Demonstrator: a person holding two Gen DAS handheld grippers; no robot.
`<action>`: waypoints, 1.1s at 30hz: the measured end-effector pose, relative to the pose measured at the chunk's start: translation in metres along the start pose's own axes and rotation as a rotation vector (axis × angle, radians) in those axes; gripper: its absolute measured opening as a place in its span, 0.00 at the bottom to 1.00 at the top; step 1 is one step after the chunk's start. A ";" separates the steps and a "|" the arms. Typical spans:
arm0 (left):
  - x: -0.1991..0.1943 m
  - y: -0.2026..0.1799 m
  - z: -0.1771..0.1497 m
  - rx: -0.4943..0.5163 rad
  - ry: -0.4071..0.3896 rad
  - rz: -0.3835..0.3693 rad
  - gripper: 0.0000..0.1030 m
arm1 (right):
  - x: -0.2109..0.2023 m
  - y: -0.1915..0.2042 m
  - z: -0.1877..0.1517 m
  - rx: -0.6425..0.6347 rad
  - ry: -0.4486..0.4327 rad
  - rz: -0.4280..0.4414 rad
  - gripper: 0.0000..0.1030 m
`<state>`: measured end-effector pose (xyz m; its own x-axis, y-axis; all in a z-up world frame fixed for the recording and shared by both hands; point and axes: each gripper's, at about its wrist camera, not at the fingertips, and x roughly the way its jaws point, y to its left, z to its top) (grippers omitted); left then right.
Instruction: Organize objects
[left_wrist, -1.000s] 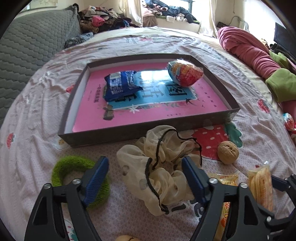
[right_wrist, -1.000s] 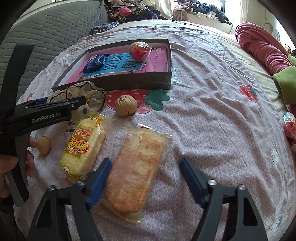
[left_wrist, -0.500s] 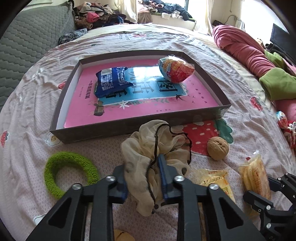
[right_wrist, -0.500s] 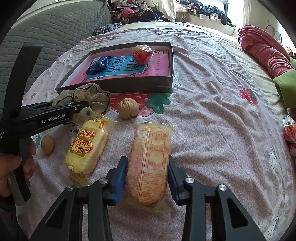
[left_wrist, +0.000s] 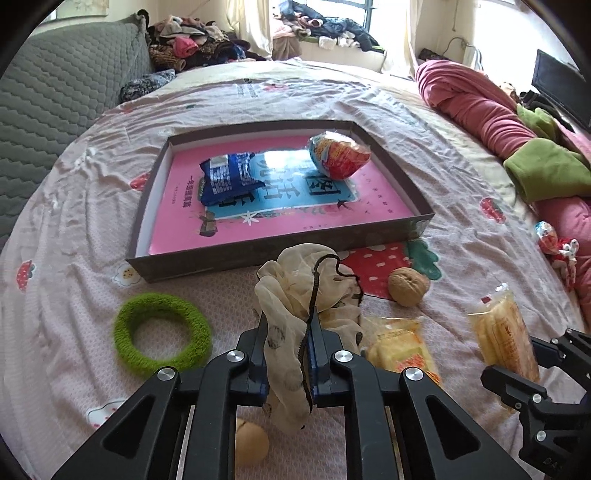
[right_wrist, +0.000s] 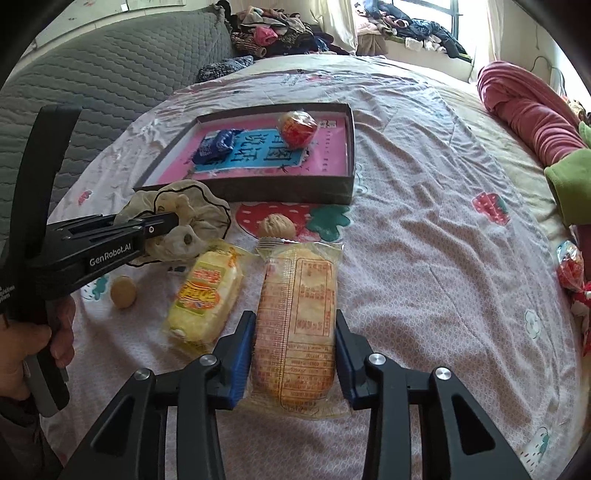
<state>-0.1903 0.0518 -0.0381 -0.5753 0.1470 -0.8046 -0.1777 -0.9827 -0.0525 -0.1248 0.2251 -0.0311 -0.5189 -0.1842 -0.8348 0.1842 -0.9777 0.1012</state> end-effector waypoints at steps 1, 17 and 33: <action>-0.004 0.000 0.000 0.002 -0.005 0.001 0.15 | -0.002 0.001 0.001 -0.001 -0.003 0.003 0.39; -0.077 0.003 -0.001 0.012 -0.087 0.022 0.15 | -0.055 0.031 0.008 -0.042 -0.083 0.020 0.39; -0.117 0.019 0.001 0.004 -0.133 0.054 0.15 | -0.089 0.057 0.019 -0.088 -0.138 0.029 0.39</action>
<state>-0.1272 0.0165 0.0556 -0.6848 0.1076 -0.7207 -0.1465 -0.9892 -0.0084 -0.0839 0.1842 0.0588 -0.6208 -0.2297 -0.7496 0.2695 -0.9604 0.0711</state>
